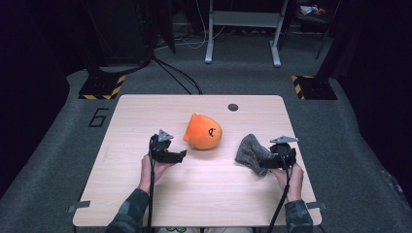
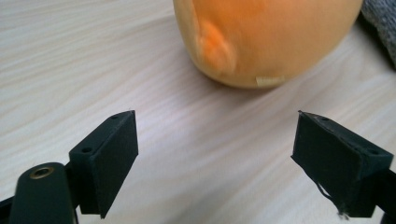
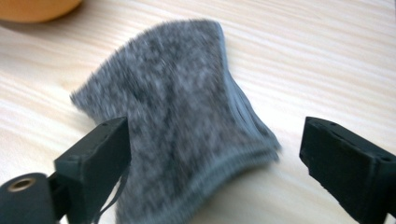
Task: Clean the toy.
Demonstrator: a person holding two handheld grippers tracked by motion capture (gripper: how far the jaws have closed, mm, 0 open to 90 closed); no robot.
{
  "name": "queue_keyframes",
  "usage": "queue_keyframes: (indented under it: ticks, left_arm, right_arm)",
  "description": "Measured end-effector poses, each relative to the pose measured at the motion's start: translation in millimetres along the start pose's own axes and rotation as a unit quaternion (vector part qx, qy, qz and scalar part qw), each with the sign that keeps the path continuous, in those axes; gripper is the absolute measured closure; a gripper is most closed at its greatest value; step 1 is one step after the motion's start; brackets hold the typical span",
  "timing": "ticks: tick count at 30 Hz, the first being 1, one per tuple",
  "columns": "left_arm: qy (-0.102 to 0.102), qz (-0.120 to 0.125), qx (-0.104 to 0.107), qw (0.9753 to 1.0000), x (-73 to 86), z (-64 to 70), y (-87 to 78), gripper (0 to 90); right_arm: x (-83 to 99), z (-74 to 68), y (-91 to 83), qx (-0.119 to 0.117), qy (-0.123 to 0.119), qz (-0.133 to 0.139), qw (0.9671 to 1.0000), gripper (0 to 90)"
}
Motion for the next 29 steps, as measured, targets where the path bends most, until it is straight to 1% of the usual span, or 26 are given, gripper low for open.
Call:
queue_keyframes:
  ticks: [1,2,3,4,5,6,7,8,9,10,11,12,13,14,15,16,17,18,19,20,21,23,25,29]
  left_arm:
    - [0.0,0.0,0.0,1.0,0.0,0.0,0.0,12.6]
    - [-0.002,-0.008,-0.002,1.0,9.2,-2.0,-5.1,11.4]
    - [-0.002,-0.008,-0.002,1.0,9.2,-2.0,-5.1,9.8]
    - [-0.009,-0.01,-0.007,0.9999,18.4,-6.4,-10.7,9.6]
    - [-0.009,-0.01,-0.007,0.9999,18.4,-6.4,-10.7,9.6]
    - [-0.016,-0.016,-0.022,0.9995,29.8,-10.6,-14.8,9.2]
    - [-0.016,-0.016,-0.022,0.9995,29.8,-10.6,-14.8,8.7]
    - [-0.011,-0.025,-0.026,0.9993,37.5,-13.2,-17.7,8.7]
    - [-0.011,-0.032,-0.031,0.9989,44.8,-15.3,-19.8,8.7]
    - [-0.008,-0.045,-0.046,0.9979,59.2,-19.1,-23.1,8.4]
    - [-0.008,-0.045,-0.046,0.9979,59.2,-19.1,-23.1,8.2]
    - [-0.013,-0.042,-0.062,0.9971,69.9,-22.4,-25.2,8.0]
    - [-0.013,-0.042,-0.062,0.9971,69.9,-22.4,-25.2,8.0]
    - [-0.011,-0.051,-0.07,0.9962,80.8,-26.4,-27.7,7.9]
    - [-0.011,-0.051,-0.07,0.9962,80.8,-26.4,-27.7,7.6]
    - [-0.013,-0.049,-0.076,0.9958,85.7,-28.3,-27.2,7.6]
    - [-0.016,-0.055,-0.077,0.9954,91.5,-30.0,-27.0,7.6]
    - [-0.018,-0.06,-0.079,0.9949,96.7,-31.7,-26.4,7.6]
    - [-0.027,-0.049,-0.073,0.9958,99.0,-32.0,-25.9,6.9]
    - [-0.04,-0.027,-0.071,0.9963,101.6,-34.8,-26.6,6.3]
    - [-0.042,-0.023,-0.072,0.9962,103.1,-35.0,-27.7,6.4]
    - [-0.044,-0.026,-0.072,0.9961,103.9,-35.0,-28.5,6.4]
    - [-0.044,-0.022,-0.074,0.996,103.7,-35.4,-28.2,6.3]
    - [-0.047,-0.027,-0.076,0.9956,103.6,-35.5,-28.0,6.2]
  right_arm:
    - [4.3,2.2,-1.6,0.002,0.001,0.001,1.0,6.9]
    - [8.8,3.6,-3.0,0.004,0.004,0.002,1.0,6.6]
    - [8.8,3.6,-3.0,0.004,0.004,0.002,1.0,6.6]
    - [19.4,8.5,-3.7,0.008,0.006,-0.001,0.9999,6.1]
    - [19.4,8.5,-3.7,0.008,0.006,-0.001,0.9999,6.1]
    - [30.6,12.6,-3.0,0.01,0.016,-0.002,0.9998,5.9]
    - [30.6,12.6,-3.0,0.01,0.016,-0.002,0.9998,5.9]
    - [36.3,16.2,-2.0,0.013,0.016,-0.003,0.9998,6.0]
    - [42.9,18.8,-1.4,0.016,0.021,-0.005,0.9997,6.0]
    - [55.2,23.3,1.6,0.016,0.025,-0.006,0.9995,5.9]
    - [55.2,23.3,1.6,0.016,0.025,-0.006,0.9995,5.9]
    - [66.4,27.8,4.2,0.023,0.029,-0.012,0.9992,5.9]
    - [66.4,27.8,4.2,0.023,0.029,-0.012,0.9992,5.9]
    - [75.7,29.9,5.8,0.02,0.035,-0.014,0.9991,6.2]
    - [75.7,29.9,5.8,0.02,0.035,-0.014,0.9991,6.2]
    - [84.1,31.8,9.4,0.026,0.032,-0.017,0.999,4.8]
    - [84.1,31.8,9.4,0.026,0.032,-0.017,0.999,4.8]
    - [86.9,32.3,10.2,0.02,0.034,-0.016,0.9991,4.5]
    - [88.2,32.7,10.4,0.014,0.042,-0.006,0.999,4.5]
    - [90.4,34.4,10.9,0.01,0.042,0.019,0.9989,3.6]
    - [91.5,34.3,10.5,0.011,0.043,0.027,0.9986,3.5]
    - [91.8,34.6,10.4,0.012,0.041,0.026,0.9987,3.3]
    - [91.7,34.6,10.5,0.013,0.043,0.026,0.9986,3.1]
    - [91.5,34.6,11.2,0.017,0.046,0.025,0.9985,1.2]
Point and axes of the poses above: each handheld gripper's, and its own axes: y roughly forward along the jaws, x roughly out of its underside, z roughly to its right, the point moved 10 cm from there along y, roughly forward along the jaws, and after that the axes turned 6 degrees about -z, right-handed, at the moved point
